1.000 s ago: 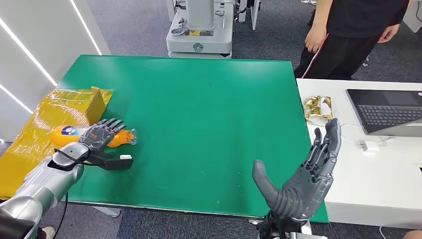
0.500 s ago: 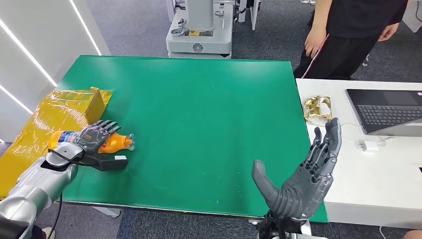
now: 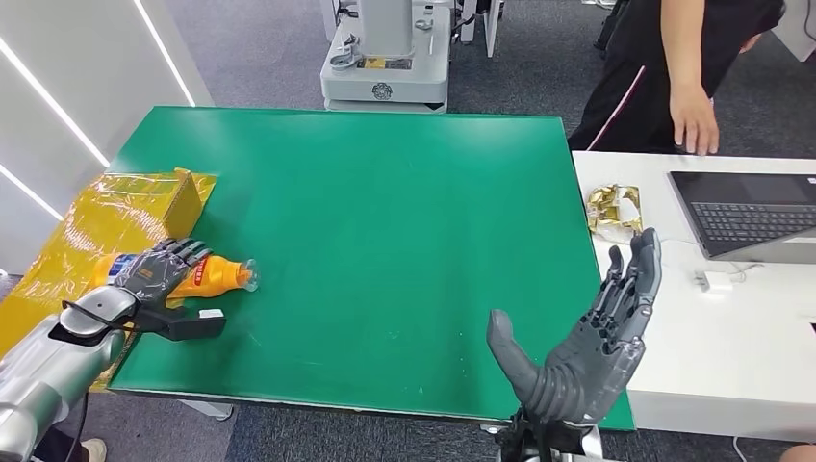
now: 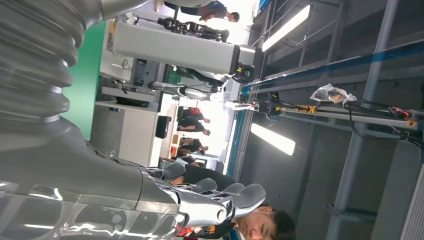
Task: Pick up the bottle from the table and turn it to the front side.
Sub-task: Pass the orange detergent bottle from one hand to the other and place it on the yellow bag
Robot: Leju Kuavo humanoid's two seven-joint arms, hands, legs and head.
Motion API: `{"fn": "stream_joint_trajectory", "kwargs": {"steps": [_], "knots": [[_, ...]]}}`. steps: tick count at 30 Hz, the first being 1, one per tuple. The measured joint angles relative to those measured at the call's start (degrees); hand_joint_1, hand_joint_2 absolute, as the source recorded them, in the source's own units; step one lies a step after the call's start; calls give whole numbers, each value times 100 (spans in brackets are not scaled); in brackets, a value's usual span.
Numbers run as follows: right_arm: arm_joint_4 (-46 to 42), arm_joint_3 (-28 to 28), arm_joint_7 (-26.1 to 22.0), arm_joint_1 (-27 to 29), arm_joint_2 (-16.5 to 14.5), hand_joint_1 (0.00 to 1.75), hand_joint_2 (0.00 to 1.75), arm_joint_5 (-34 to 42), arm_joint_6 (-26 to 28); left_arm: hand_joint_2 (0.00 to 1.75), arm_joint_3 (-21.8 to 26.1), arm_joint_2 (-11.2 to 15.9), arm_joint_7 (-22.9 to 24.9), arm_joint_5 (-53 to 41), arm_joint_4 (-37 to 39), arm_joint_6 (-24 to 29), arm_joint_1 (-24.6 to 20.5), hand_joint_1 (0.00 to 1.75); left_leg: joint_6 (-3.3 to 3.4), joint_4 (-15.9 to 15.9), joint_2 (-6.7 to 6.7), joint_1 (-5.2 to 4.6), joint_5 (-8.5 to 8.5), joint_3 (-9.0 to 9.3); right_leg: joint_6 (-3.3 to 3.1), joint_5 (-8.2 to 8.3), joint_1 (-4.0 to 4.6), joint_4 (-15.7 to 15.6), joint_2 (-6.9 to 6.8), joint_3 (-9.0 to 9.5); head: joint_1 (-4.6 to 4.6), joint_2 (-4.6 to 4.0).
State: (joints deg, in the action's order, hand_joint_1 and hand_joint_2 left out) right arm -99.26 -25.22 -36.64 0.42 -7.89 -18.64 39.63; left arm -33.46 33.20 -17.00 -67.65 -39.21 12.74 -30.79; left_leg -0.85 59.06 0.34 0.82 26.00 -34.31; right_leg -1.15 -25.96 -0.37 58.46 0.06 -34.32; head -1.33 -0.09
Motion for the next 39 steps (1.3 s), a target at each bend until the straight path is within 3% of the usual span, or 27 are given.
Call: {"fn": "stream_joint_trajectory", "kwargs": {"steps": [8, 15, 19, 24, 30, 34, 39], "knots": [[-3, 15, 2, 6, -1, 0, 175, -9, 0, 175, 456, 209, 216, -164, -945, 27, 758, 0, -10, 0, 1, 0, 9, -6, 0, -4, 0, -3, 2, -5, 1, 0], [-45, 107, -58, 112, -7, 0, 175, -77, 0, 175, 1167, 171, 106, -115, -1996, 880, 1699, 0, -9, 2, 2, 0, 14, -10, 1, -8, 0, -8, 7, -14, 1, 0], [-69, 124, -57, 139, -7, 0, 175, -72, 0, 175, 1585, -63, -240, 125, -2683, 1535, 1961, 0, -8, 2, -2, 0, 15, -18, 2, -9, 0, -9, -1, -15, 2, 0], [-69, 128, -58, 137, -7, 0, 175, -54, 0, 175, 1791, -360, -613, 476, -3302, 1783, 1977, 0, -7, 3, -3, 0, 14, -18, 2, -7, -1, -9, -3, -13, 2, 0], [-70, 136, -58, 140, -13, 0, 175, -55, 0, 175, 1827, -605, -885, 893, -3688, 1814, 1907, 0, -7, 4, -3, 0, 14, -16, 1, -6, -1, -8, -2, -15, 0, 0], [-71, 137, -63, 140, -13, 0, 175, -39, 0, 175, 1876, -937, -1493, 2214, -3895, 1802, 1799, 0, -7, 4, -5, 0, 14, -18, 1, -6, -1, -8, -4, -13, 1, 0], [-67, 137, -98, 141, -15, 0, 175, -43, 0, 175, 1913, -1408, -1739, 3428, -4027, 1414, 1661, 0, -7, 6, -8, -2, 14, -17, 2, -6, -1, -11, -7, -13, 0, 0]]}}
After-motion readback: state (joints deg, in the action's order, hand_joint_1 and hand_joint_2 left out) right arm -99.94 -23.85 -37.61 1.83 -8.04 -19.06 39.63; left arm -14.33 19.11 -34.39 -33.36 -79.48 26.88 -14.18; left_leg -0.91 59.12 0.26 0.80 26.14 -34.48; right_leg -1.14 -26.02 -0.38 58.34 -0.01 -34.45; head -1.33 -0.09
